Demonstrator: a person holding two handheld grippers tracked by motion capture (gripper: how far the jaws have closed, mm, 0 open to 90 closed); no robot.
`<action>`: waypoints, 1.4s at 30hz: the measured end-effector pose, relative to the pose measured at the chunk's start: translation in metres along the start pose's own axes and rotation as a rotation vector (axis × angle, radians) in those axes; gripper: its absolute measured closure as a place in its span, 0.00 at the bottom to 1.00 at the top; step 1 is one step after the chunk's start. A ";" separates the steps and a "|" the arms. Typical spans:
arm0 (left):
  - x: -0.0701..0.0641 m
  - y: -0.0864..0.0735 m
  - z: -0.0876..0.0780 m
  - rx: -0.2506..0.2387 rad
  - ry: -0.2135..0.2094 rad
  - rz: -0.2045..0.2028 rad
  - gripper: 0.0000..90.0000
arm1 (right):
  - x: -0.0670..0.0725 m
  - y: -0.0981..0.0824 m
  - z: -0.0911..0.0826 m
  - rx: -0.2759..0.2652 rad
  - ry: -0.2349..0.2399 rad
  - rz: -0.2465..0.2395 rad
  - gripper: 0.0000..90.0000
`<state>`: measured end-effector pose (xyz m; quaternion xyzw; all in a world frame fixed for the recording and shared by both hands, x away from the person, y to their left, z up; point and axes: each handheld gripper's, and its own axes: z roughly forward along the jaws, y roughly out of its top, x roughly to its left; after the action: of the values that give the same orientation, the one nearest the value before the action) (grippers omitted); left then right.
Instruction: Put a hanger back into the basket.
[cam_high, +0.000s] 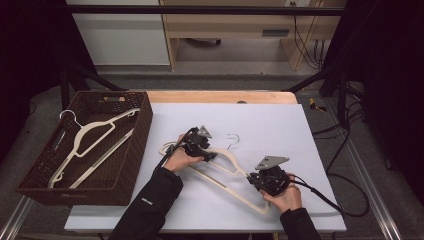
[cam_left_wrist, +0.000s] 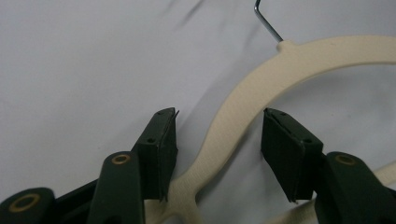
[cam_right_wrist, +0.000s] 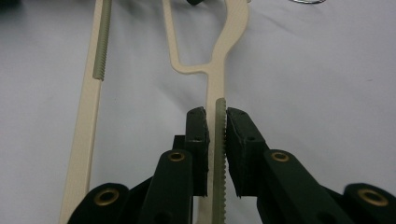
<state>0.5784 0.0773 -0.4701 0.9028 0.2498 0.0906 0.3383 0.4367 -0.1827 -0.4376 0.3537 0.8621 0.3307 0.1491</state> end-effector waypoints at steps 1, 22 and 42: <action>-0.001 0.001 0.000 0.005 0.007 0.019 0.53 | 0.001 0.000 0.000 0.000 -0.002 -0.003 0.88; -0.019 0.007 -0.038 0.015 0.043 0.278 0.79 | -0.007 -0.004 -0.001 -0.001 0.036 0.026 0.89; -0.045 -0.011 -0.073 -0.007 0.099 0.330 0.84 | -0.010 0.012 -0.014 -0.198 0.151 0.080 0.51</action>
<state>0.5109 0.1023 -0.4219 0.9249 0.1140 0.1900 0.3091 0.4426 -0.1896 -0.4188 0.3456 0.8192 0.4454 0.1047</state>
